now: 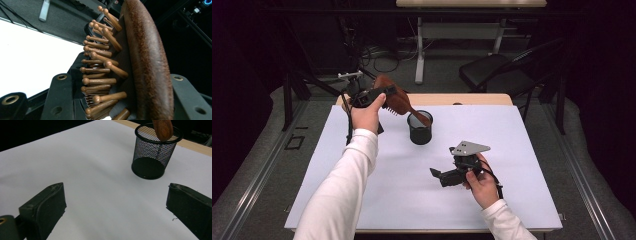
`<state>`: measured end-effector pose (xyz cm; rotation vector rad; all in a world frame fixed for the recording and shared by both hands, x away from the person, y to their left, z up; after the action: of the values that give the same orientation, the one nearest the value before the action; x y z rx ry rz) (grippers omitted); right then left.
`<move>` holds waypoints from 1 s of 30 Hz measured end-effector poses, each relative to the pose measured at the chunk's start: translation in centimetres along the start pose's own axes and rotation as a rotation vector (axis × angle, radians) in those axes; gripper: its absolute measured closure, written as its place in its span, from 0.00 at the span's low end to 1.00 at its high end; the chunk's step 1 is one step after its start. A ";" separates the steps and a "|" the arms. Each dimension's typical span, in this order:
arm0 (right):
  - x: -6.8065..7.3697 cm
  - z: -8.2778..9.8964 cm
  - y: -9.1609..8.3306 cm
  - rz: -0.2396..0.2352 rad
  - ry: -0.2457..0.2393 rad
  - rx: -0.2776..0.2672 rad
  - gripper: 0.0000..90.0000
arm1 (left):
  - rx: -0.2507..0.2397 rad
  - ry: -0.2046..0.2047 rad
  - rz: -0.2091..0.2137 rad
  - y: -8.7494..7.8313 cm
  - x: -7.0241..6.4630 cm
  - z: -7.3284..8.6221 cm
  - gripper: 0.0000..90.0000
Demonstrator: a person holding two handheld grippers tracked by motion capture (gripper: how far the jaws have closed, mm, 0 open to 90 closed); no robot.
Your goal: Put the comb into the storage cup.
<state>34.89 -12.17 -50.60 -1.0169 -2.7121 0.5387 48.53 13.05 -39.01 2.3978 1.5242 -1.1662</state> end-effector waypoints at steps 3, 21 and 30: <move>0.0 0.0 0.0 0.000 0.000 0.002 0.02 | -0.007 0.004 -0.010 0.1 0.1 0.0 0.54; 0.0 0.0 0.0 0.002 0.004 0.001 0.02 | -0.016 -0.001 -0.046 1.7 0.6 0.5 0.54; -0.1 0.0 -0.1 0.001 0.004 -0.001 0.03 | -0.017 -0.015 -0.055 2.4 1.1 0.9 0.54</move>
<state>34.89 -12.27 -50.57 -1.0190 -2.7088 0.5353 50.22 12.26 -41.08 2.3448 1.5988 -1.1741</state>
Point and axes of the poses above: each handheld gripper's, and its own axes: y roughly forward along the jaws, z roughly out of its underside, x roughly to its left, the point moved 4 cm from there along y, roughly forward along the jaws, and after that the axes turned 5 degrees about -x, right-handed, at the moved point
